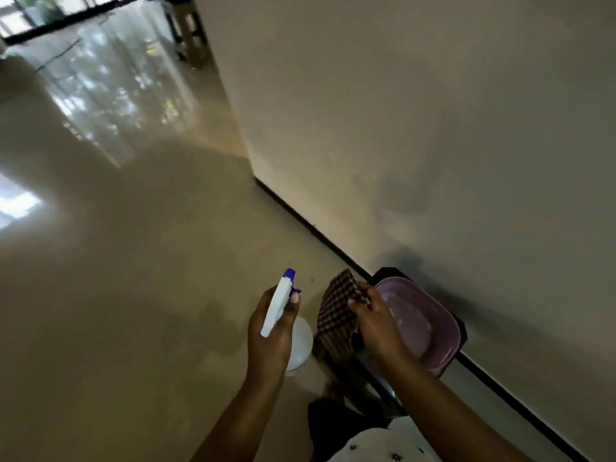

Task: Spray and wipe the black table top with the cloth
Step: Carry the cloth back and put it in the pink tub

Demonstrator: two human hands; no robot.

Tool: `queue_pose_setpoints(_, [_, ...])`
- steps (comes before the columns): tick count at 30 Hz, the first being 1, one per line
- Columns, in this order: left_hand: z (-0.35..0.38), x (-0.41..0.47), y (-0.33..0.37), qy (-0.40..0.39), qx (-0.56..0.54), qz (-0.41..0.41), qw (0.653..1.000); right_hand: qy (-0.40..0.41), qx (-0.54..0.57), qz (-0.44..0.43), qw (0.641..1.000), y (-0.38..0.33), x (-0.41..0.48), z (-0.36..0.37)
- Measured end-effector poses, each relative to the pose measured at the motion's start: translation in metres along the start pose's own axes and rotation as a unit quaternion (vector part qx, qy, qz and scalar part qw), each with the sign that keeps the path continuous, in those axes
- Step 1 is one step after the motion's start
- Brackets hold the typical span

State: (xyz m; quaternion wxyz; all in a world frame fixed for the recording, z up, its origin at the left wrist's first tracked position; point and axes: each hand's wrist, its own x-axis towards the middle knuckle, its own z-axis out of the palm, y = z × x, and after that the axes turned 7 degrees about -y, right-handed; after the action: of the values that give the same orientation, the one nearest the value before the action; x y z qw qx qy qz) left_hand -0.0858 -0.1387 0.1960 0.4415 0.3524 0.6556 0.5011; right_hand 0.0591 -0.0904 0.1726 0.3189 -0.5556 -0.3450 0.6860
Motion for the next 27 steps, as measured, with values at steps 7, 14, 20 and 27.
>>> queue_pose_setpoints(7, [0.055, 0.07, 0.023, -0.171, 0.071, 0.076, 0.98, 0.137, 0.075, -0.009, 0.988, -0.024, 0.024, -0.053])
queue_pose_setpoints(14, [0.114, 0.119, 0.039, -0.33, 0.063, 0.099, 0.937, 0.268, 0.12, -0.05, 0.955, -0.034, 0.031, -0.077])
queue_pose_setpoints(20, [0.15, 0.146, 0.053, -0.488, 0.064, 0.154, 0.857, 0.406, 0.219, -0.05, 0.886, -0.03, 0.029, -0.071])
queue_pose_setpoints(27, [0.18, 0.171, 0.033, -0.587, 0.092, 0.186, 0.783, 0.518, 0.249, -0.041, 0.817, -0.027, 0.028, -0.057])
